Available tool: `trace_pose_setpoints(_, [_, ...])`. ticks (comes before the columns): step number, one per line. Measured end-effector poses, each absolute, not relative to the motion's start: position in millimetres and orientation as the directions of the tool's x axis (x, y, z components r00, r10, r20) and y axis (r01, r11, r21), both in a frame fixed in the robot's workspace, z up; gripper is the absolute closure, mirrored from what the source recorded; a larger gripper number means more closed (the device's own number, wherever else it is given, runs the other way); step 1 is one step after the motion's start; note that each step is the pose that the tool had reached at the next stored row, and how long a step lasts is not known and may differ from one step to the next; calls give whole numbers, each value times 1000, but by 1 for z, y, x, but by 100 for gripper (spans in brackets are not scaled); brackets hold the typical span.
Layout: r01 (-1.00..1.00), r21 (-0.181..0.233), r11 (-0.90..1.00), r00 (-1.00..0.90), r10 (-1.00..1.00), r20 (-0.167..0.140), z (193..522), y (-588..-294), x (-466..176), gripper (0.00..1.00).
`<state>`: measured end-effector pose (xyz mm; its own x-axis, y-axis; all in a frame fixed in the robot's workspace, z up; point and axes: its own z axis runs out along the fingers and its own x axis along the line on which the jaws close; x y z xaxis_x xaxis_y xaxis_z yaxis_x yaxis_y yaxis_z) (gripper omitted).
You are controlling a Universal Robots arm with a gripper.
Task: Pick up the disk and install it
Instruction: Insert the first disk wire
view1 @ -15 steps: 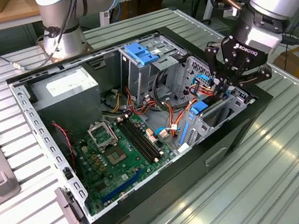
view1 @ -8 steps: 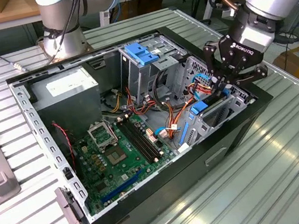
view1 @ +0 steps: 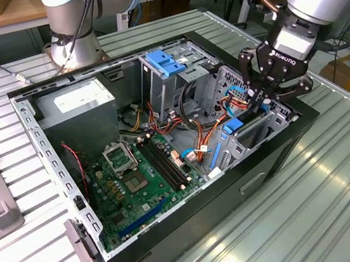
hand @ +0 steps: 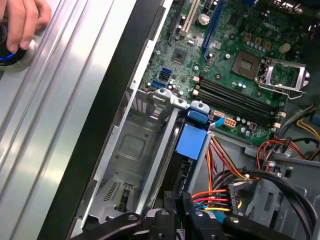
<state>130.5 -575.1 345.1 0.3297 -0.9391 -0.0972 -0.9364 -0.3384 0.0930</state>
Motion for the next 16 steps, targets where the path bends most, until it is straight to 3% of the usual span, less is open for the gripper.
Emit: trace_pose_setpoints(16, [-994, 94, -46, 37, -995, -90, 345, -576, 126, 84])
